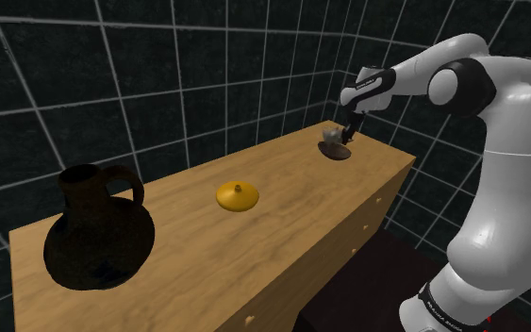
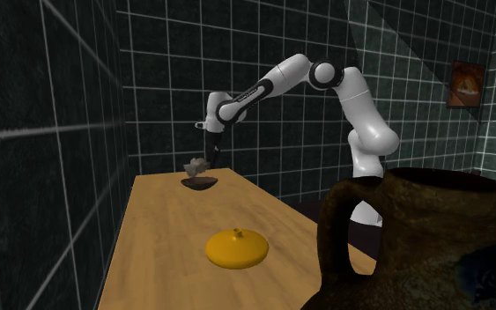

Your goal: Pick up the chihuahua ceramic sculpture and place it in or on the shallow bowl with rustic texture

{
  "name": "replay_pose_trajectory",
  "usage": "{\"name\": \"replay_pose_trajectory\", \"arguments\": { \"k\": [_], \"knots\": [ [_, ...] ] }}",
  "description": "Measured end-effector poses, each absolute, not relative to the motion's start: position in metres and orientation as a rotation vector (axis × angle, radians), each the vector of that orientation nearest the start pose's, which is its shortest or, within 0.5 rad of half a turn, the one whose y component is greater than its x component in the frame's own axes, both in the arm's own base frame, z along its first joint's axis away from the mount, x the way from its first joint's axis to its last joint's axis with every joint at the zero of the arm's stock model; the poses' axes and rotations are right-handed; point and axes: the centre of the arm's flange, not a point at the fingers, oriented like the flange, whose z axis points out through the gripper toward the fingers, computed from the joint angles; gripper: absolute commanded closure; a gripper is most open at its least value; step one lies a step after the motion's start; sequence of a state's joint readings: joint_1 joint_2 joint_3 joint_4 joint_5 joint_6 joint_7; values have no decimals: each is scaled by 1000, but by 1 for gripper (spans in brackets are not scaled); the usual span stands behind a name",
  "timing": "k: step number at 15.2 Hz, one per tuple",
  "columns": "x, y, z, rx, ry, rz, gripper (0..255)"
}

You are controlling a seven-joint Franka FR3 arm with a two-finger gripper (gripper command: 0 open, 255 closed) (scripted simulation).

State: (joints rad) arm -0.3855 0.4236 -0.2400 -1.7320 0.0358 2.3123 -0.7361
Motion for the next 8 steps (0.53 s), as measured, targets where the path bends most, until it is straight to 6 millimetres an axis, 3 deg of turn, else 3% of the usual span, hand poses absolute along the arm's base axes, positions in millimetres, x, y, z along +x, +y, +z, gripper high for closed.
{"name": "replay_pose_trajectory", "arguments": {
  "k": [8],
  "knots": [
    [557,-384,317,-3291,-195,-147,255]
  ]
}}
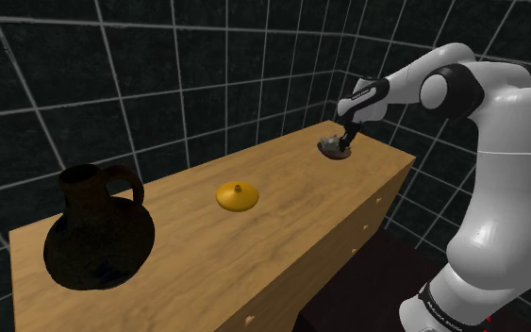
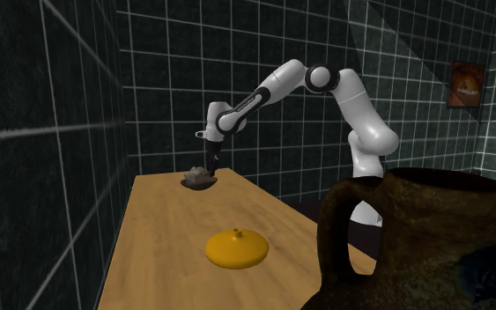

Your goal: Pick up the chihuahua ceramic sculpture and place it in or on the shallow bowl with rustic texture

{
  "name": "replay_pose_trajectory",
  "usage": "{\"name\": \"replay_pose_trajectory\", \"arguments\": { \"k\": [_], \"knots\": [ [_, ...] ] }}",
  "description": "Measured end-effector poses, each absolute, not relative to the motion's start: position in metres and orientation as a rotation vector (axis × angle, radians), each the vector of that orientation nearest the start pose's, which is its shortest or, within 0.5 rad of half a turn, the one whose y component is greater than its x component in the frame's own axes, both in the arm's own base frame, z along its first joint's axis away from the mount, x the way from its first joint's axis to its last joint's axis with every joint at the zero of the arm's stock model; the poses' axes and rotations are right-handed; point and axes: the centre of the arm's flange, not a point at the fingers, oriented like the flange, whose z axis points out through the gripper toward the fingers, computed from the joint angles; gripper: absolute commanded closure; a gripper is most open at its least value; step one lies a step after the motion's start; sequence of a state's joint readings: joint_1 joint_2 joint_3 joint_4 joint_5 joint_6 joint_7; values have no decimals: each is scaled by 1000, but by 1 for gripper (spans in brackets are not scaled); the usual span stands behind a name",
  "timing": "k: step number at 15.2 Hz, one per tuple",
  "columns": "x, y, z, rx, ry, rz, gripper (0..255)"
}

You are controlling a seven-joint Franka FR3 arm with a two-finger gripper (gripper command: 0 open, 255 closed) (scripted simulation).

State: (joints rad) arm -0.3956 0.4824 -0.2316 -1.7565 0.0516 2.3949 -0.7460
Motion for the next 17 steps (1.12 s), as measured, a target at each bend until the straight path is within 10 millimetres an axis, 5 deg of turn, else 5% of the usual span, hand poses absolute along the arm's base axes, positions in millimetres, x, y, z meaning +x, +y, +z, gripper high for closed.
{"name": "replay_pose_trajectory", "arguments": {
  "k": [7,8,14,17],
  "knots": [
    [556,-385,314,-3294,-193,-152,255],
    [556,-385,314,-3294,-193,-152,0],
    [556,-384,312,-3292,-195,-149,0],
    [552,-378,340,-3292,-196,-150,0]
  ]
}}
